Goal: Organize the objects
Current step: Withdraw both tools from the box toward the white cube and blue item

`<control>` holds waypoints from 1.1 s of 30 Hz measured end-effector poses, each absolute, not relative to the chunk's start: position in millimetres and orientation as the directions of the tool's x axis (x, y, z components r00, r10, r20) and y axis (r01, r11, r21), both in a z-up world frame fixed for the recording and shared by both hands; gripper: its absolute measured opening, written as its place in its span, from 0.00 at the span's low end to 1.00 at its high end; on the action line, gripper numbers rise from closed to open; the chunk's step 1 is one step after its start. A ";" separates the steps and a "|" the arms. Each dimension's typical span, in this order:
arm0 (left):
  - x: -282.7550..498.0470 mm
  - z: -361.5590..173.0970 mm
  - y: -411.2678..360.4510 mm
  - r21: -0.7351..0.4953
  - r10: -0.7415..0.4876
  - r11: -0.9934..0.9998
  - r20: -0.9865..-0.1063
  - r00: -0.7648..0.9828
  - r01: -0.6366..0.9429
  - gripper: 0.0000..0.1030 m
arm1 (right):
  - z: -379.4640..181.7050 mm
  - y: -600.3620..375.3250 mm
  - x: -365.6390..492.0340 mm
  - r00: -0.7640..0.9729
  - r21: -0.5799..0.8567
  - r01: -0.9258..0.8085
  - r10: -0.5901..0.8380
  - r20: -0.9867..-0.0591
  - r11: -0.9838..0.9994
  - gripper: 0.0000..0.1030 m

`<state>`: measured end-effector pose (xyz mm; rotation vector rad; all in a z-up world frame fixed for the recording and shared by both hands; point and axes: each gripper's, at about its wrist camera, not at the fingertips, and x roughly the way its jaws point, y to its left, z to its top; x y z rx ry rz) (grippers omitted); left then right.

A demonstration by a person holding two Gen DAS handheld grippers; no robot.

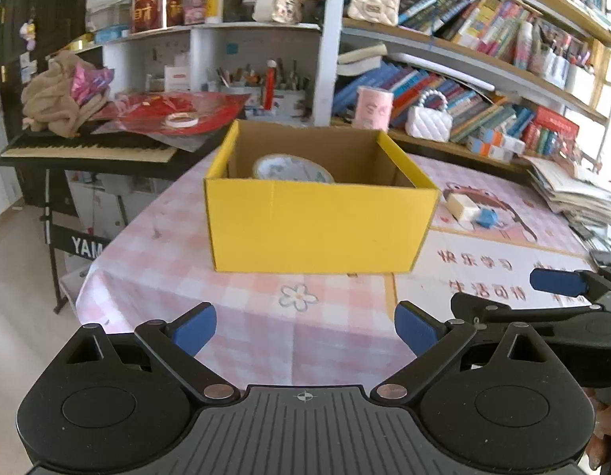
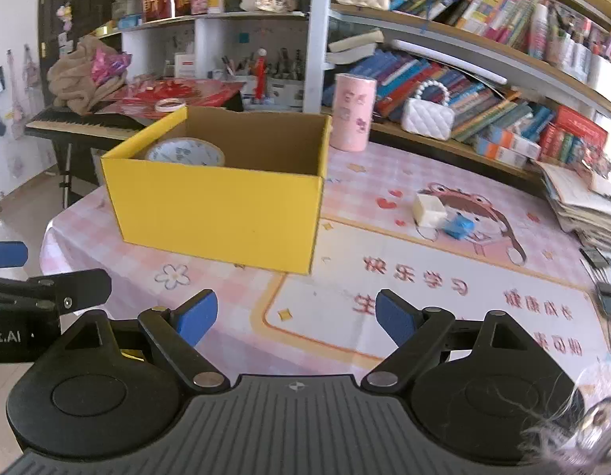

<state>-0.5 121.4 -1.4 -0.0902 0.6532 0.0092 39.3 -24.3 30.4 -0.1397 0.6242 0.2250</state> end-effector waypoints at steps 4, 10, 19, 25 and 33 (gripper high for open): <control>-3.9 -4.0 115.1 -0.089 -0.049 0.996 -0.617 0.785 -0.008 0.95 | 28.6 -32.9 27.7 0.792 -0.063 -0.217 0.138 -0.595 0.974 0.85; -1.8 -6.4 99.8 -0.101 -0.102 0.994 -0.629 0.770 0.049 0.95 | 27.0 -49.0 15.2 0.796 -0.070 -0.159 0.085 -0.599 0.985 0.85; 4.2 -10.6 67.2 -0.105 -0.185 0.983 -0.643 0.743 0.153 0.95 | 24.0 -81.4 5.7 0.791 -0.071 -0.049 -0.004 -0.612 0.996 0.85; 13.9 -11.4 43.3 -0.114 -0.224 0.974 -0.644 0.731 0.198 0.95 | 23.6 -104.3 4.5 0.786 -0.078 0.000 -0.049 -0.617 0.997 0.85; 34.1 -10.8 10.0 -0.120 -0.264 0.962 -0.641 0.721 0.246 0.95 | 25.2 -137.2 13.7 0.780 -0.085 0.055 -0.096 -0.619 0.995 0.86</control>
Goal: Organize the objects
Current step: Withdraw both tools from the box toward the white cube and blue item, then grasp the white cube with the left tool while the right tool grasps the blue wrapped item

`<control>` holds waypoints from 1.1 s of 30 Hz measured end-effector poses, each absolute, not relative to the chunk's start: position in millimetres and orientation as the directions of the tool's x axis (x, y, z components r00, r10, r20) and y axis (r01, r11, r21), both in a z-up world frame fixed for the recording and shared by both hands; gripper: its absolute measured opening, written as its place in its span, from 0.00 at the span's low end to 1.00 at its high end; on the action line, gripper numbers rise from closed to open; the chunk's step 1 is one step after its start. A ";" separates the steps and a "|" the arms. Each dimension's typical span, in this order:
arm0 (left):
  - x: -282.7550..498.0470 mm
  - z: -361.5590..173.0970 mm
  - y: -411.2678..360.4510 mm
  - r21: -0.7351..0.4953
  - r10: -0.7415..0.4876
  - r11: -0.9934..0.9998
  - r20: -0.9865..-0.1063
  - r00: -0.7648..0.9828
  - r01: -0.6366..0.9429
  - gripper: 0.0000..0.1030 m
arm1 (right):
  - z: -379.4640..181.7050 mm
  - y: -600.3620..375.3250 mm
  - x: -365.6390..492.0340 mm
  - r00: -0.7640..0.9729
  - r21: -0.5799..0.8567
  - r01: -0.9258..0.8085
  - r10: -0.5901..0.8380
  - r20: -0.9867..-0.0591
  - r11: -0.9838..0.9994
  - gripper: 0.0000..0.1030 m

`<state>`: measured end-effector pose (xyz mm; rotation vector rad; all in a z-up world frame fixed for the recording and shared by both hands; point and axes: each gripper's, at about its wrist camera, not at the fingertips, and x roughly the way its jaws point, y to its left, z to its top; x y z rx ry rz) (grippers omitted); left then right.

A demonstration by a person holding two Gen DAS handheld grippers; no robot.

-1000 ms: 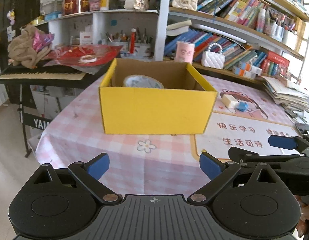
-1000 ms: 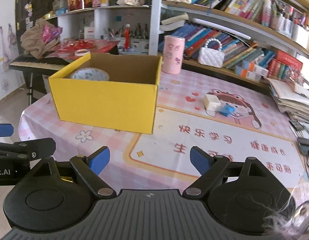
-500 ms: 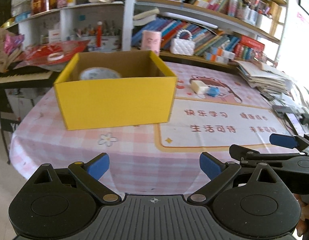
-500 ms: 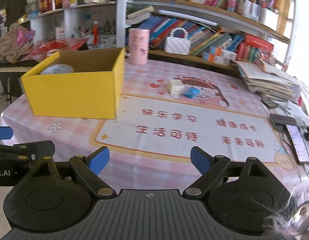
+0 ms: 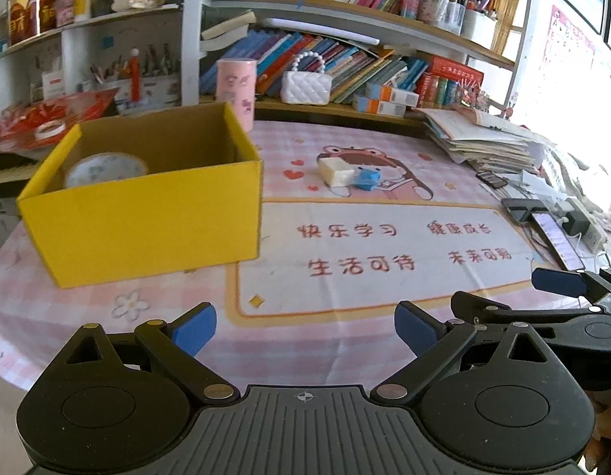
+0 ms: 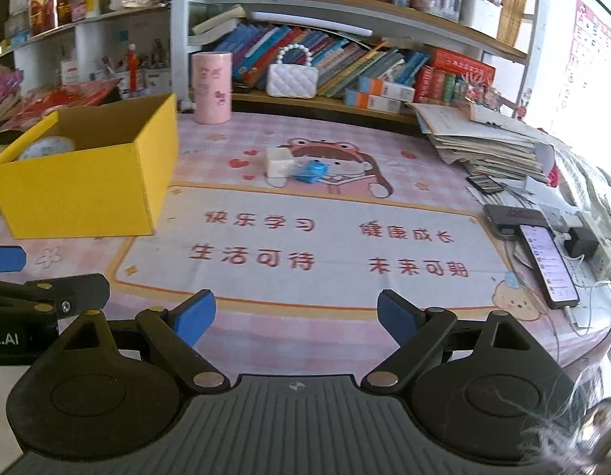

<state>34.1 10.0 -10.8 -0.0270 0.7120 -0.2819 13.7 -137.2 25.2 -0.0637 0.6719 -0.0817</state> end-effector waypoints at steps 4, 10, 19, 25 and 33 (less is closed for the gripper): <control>46.5 -12.7 -5.7 -0.123 -0.280 0.956 -0.645 0.711 0.265 0.95 | 25.8 -152.6 22.3 0.777 -0.092 0.069 -0.112 -0.619 0.993 0.87; 65.4 -17.1 -28.4 -0.128 -0.295 0.951 -0.654 0.696 0.282 0.95 | 22.7 -176.4 39.4 0.762 -0.095 0.089 -0.129 -0.634 0.992 0.87; 101.7 -21.0 -57.8 -0.134 -0.278 0.958 -0.659 0.699 0.254 0.95 | 19.2 -207.0 82.7 0.752 -0.095 0.067 -0.112 -0.649 0.993 0.87; 130.5 -21.8 -75.3 -0.137 -0.248 0.968 -0.653 0.716 0.210 0.95 | 16.2 -228.7 118.7 0.754 -0.090 0.016 -0.071 -0.653 0.996 0.84; 162.2 -9.2 -92.6 -0.129 -0.203 0.979 -0.625 0.754 0.156 0.95 | 12.7 -251.9 170.1 0.784 -0.041 -0.098 0.051 -0.619 0.994 0.78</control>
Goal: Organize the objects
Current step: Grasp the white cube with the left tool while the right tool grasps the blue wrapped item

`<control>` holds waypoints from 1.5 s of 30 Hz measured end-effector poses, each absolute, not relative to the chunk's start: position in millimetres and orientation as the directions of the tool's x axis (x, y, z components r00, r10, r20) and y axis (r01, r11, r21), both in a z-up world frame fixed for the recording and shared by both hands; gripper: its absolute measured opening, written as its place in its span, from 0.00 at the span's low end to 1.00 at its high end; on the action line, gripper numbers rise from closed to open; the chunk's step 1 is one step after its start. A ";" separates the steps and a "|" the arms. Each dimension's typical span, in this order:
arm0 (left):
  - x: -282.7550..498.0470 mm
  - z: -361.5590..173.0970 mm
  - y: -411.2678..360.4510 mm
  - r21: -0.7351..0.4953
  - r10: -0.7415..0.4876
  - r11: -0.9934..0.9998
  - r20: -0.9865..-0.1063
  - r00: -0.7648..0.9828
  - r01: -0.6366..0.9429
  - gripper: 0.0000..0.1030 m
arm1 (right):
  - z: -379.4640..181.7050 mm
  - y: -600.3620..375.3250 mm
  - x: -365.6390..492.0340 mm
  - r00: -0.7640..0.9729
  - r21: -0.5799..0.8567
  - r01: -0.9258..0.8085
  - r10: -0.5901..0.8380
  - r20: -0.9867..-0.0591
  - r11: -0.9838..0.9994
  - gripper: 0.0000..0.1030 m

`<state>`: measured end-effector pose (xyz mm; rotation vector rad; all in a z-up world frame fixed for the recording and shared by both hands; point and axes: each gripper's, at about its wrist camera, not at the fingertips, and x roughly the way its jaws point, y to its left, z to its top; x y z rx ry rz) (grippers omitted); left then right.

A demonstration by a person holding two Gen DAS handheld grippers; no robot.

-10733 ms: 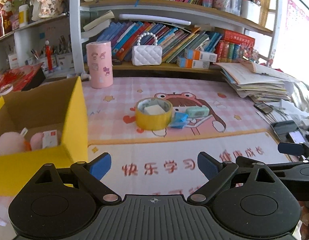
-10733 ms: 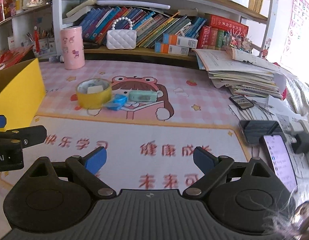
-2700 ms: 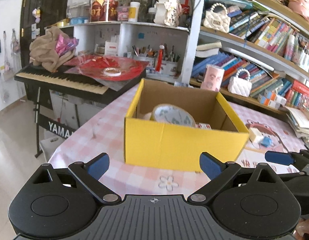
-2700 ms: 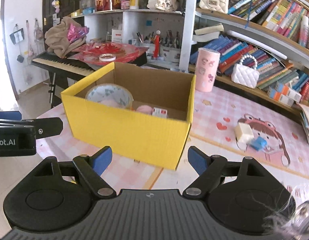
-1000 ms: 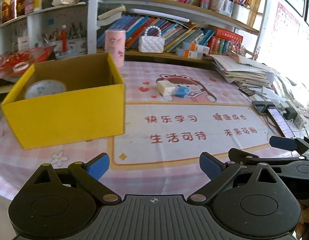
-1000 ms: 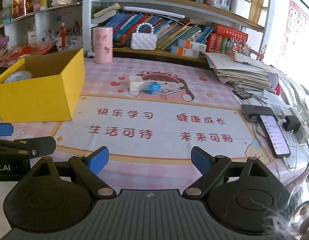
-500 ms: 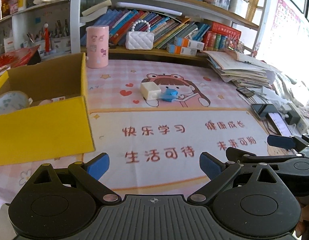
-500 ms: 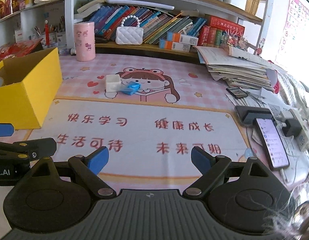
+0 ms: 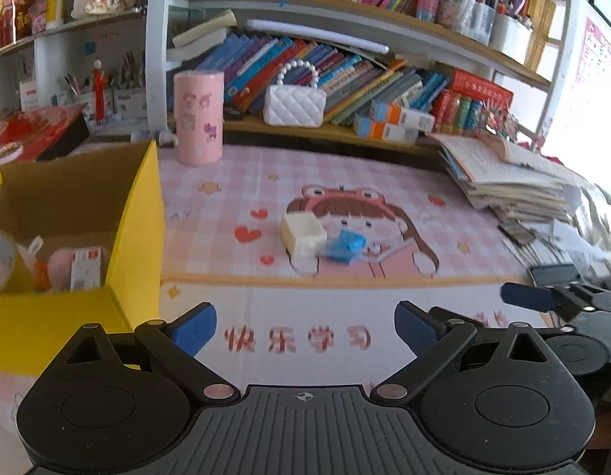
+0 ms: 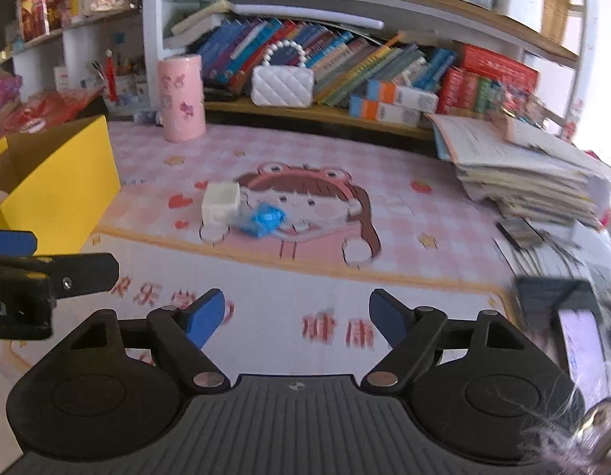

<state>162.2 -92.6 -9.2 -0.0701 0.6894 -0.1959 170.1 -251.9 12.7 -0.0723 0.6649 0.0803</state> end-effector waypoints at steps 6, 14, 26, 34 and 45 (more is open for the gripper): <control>184.8 -3.1 -98.2 -0.097 -0.156 0.988 -0.617 0.771 0.122 0.95 | 2.0 -255.5 219.0 0.796 -0.042 -0.224 0.158 -0.584 0.974 0.76; 203.8 0.3 -96.0 -0.064 -0.084 0.996 -0.629 0.773 0.056 0.95 | -29.0 -245.6 292.3 0.740 -0.062 -0.411 0.293 -0.606 0.909 0.70; 227.1 -2.8 -100.2 -0.073 -0.079 0.996 -0.651 0.755 0.041 0.94 | -60.5 -246.5 347.3 0.643 0.017 -0.518 0.403 -0.652 0.855 0.52; 268.4 -17.4 -113.5 -0.112 -0.087 0.994 -0.663 0.744 0.017 0.93 | -46.3 -268.1 326.1 0.683 0.034 -0.425 0.345 -0.644 0.904 0.43; 338.6 -74.2 -151.6 0.014 0.009 1.000 -0.731 0.682 0.002 0.67 | -26.3 -315.1 263.9 0.720 0.086 -0.226 0.226 -0.656 0.970 0.43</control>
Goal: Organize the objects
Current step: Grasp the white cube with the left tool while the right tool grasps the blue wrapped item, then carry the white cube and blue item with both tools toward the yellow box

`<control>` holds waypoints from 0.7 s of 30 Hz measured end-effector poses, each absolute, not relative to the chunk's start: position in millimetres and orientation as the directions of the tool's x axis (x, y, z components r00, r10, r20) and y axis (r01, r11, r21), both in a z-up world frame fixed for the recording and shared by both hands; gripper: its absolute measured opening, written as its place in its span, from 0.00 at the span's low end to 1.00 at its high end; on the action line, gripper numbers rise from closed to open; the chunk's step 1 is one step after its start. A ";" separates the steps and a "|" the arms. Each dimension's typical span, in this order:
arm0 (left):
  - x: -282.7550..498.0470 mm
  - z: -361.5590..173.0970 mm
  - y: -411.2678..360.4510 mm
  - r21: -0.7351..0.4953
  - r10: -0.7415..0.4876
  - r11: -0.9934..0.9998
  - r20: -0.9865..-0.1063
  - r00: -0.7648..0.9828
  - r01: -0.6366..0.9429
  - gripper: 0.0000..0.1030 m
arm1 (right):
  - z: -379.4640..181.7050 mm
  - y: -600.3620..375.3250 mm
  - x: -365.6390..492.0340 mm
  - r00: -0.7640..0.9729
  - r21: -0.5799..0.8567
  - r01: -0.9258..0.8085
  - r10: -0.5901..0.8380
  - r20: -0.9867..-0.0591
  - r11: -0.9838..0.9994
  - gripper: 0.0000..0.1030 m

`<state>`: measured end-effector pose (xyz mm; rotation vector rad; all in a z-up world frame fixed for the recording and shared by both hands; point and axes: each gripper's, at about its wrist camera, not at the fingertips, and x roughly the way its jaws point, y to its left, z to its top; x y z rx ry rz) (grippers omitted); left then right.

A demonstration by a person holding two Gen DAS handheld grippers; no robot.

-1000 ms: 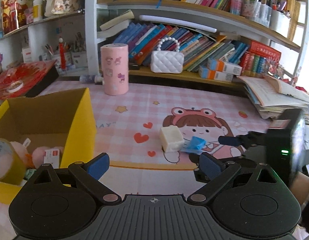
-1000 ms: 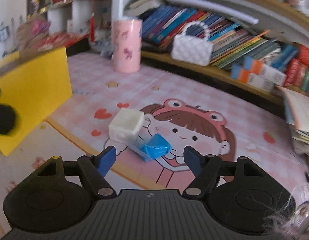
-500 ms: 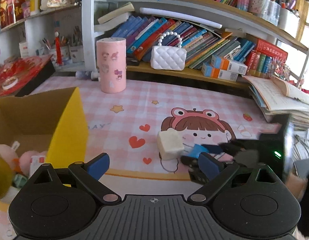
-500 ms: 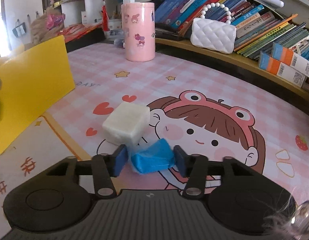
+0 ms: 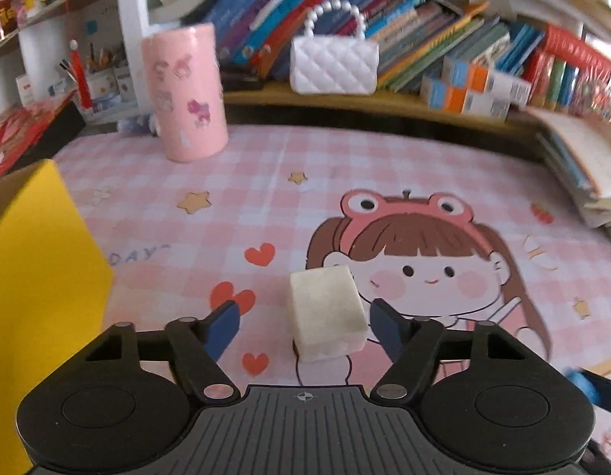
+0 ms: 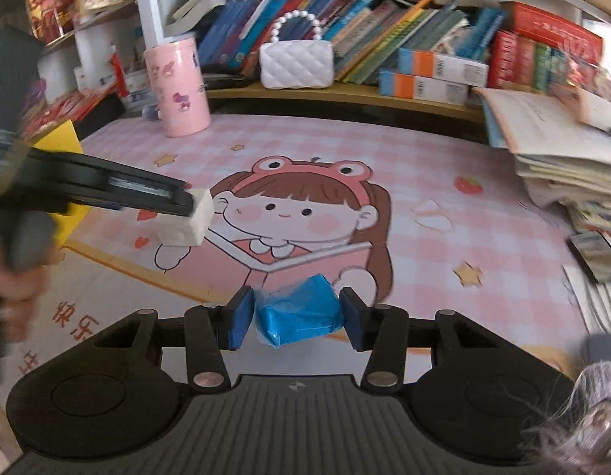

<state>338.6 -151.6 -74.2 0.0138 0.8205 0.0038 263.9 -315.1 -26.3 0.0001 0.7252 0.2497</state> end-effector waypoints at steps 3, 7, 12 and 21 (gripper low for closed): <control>347.9 -82.8 -156.9 0.021 0.009 1.000 -0.737 0.676 0.010 0.59 | -21.2 -313.7 251.1 0.720 0.069 -0.214 0.206 -0.662 0.974 0.43; 355.3 -93.1 -162.2 0.020 -0.007 0.999 -0.757 0.653 0.033 0.43 | -14.3 -313.3 238.7 0.718 0.095 -0.193 0.206 -0.665 0.977 0.43; 343.3 -83.6 -158.1 -0.009 -0.035 0.999 -0.749 0.662 0.042 0.36 | -7.3 -306.9 225.2 0.721 0.091 -0.182 0.196 -0.664 0.979 0.43; 254.0 -29.9 -122.6 -0.140 -0.185 0.983 -0.675 0.714 0.122 0.35 | 1.3 -292.9 207.5 0.731 0.100 -0.130 0.163 -0.662 0.986 0.43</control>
